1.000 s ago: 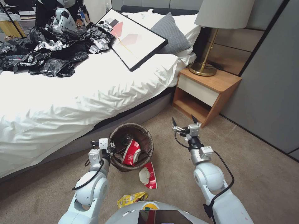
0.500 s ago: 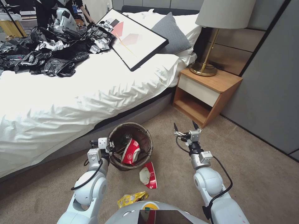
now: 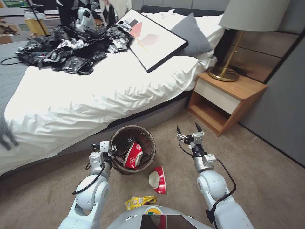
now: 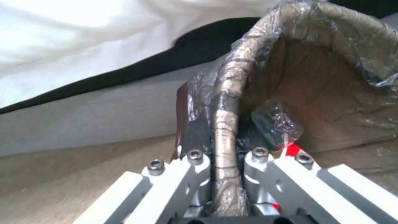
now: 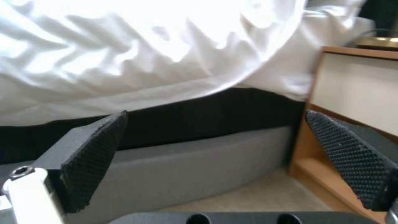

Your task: Pick up the trash bin, then pick up the garbage from the floor and place it into the trash bin.

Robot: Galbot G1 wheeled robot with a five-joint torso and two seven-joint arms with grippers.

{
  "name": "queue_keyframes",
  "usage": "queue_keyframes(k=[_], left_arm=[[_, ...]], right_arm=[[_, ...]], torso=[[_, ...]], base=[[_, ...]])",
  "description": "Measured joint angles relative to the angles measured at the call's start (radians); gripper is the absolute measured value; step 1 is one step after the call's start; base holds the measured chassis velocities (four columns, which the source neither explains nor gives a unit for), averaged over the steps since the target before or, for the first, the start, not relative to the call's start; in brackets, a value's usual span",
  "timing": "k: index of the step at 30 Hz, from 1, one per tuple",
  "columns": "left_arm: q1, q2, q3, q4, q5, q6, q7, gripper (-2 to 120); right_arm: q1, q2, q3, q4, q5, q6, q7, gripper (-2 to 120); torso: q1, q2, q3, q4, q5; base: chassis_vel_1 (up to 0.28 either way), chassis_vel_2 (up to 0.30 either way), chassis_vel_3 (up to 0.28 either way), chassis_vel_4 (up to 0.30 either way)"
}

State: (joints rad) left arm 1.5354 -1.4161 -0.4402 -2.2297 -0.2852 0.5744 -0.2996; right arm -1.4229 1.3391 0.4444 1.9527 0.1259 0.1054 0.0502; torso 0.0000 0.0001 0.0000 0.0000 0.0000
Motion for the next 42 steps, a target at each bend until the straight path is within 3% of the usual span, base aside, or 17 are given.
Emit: queue_keyframes(k=[17, 20, 21, 23, 24, 25, 28, 35, 42], left_arm=[[0.002, -0.004, -0.002, 0.008, 0.003, 0.000, -0.001, 4], [0.003, -0.004, -0.003, 0.010, 0.009, -0.012, 0.002, 4], [0.003, -0.004, -0.003, 0.010, 0.009, -0.012, 0.002, 4], [0.004, -0.003, -0.003, 0.011, 0.011, -0.014, 0.001, 4], [0.003, -0.002, -0.003, 0.014, 0.013, -0.015, 0.001, 4], [0.003, -0.002, -0.003, 0.014, 0.013, -0.015, 0.001, 4], [0.002, -0.001, 0.003, 0.014, 0.014, -0.015, 0.001, 4], [0.003, -0.004, 0.006, 0.014, 0.018, -0.015, 0.000, 4], [0.001, -0.002, 0.007, 0.007, 0.018, -0.014, 0.000, 4]], right_arm=[[-0.013, -0.023, -0.022, -0.007, 0.000, -0.034, 0.002, 100], [-0.049, -0.060, -0.048, -0.001, 0.044, -0.148, 0.036, 100], [-0.049, -0.060, -0.048, -0.001, 0.044, -0.148, 0.036, 100], [-0.074, -0.099, -0.072, 0.020, 0.114, -0.250, 0.083, 100], [-0.096, -0.147, -0.094, 0.046, 0.200, -0.336, 0.127, 100], [-0.096, -0.147, -0.094, 0.046, 0.200, -0.336, 0.127, 100], [-0.122, -0.270, -0.137, 0.088, 0.367, -0.465, 0.221, 100], [-0.172, -0.379, -0.183, 0.102, 0.519, -0.577, 0.361, 100], [-0.204, -0.406, -0.185, 0.095, 0.578, -0.614, 0.377, 100]], torso=[[0.000, 0.000, 0.000, 0.0002, 0.0001], [0.000, 0.000, 0.000, 0.0002, 0.0001], [0.000, 0.000, 0.000, 0.0002, 0.0001], [0.000, 0.000, 0.000, 0.0006, 0.0002], [0.000, 0.000, 0.000, 0.0001, 0.0001], [0.000, 0.000, 0.000, 0.0001, 0.0001], [0.000, 0.000, 0.000, -0.0005, -0.0003], [0.000, 0.000, 0.000, -0.0001, 0.0000], [0.000, 0.000, 0.000, -0.0001, 0.0001]], base=[[0.116, 0.111, 0.113, 0.115], [0.050, 0.034, 0.025, 0.038], [0.000, 0.000, 0.000, 0.000], [0.000, 0.000, 0.000, 0.000], [0.000, 0.000, 0.000, 0.000], [0.000, 0.000, 0.000, 0.000], [0.000, 0.000, 0.000, 0.000], [0.000, 0.000, 0.000, 0.000], [0.000, 0.000, 0.000, 0.000]])
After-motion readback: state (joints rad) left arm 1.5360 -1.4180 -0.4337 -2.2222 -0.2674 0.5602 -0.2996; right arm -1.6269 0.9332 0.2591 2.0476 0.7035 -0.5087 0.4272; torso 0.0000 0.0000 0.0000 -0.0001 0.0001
